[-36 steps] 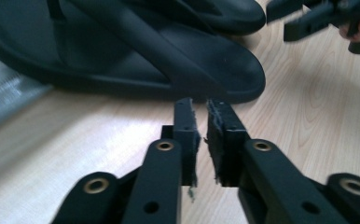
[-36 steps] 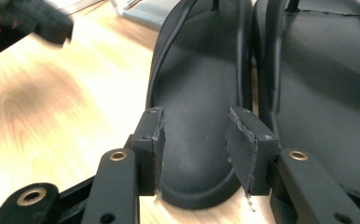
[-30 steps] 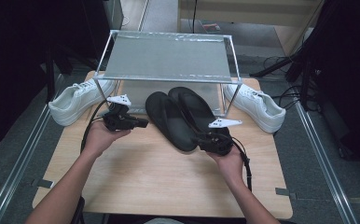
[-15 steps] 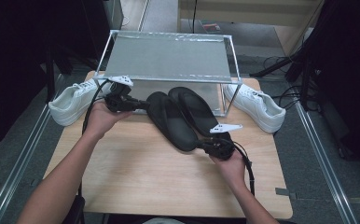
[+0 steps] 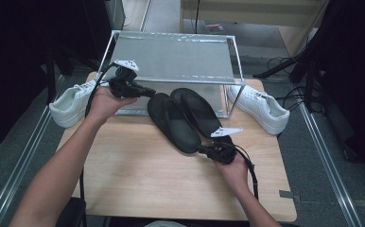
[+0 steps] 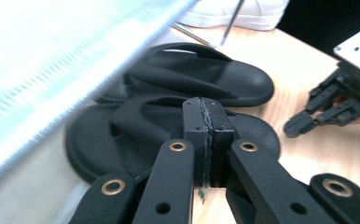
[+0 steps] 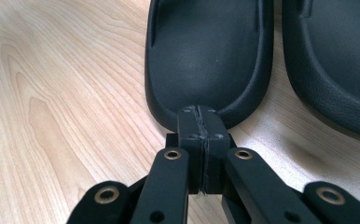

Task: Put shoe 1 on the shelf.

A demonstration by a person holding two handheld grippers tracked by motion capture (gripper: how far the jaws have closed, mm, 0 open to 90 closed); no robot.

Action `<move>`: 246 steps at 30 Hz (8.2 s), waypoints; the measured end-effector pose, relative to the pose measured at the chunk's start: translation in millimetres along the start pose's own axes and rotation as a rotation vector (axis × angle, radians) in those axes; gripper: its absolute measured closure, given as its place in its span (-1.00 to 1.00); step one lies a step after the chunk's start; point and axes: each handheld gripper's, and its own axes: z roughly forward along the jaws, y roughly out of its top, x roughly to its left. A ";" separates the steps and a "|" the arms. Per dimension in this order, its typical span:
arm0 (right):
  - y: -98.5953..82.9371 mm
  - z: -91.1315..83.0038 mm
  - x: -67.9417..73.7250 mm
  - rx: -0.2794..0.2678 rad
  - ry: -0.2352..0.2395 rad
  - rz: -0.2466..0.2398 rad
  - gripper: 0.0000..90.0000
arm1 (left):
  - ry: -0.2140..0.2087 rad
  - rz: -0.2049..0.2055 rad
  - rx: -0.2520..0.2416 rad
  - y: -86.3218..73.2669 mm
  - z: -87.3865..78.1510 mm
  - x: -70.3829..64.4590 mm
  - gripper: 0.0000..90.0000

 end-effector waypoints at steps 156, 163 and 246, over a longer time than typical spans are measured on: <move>108.1 143.8 45.7 -0.018 0.013 -0.038 1.00 | 0.091 -0.046 -0.015 33.2 8.6 42.4 1.00; 84.2 108.1 47.4 -0.042 0.030 -0.061 1.00 | 0.094 -0.053 -0.009 34.1 8.6 42.0 1.00; 1.1 -16.4 -70.1 -0.061 -0.237 0.120 1.00 | 0.087 -0.038 0.003 35.7 9.1 44.3 1.00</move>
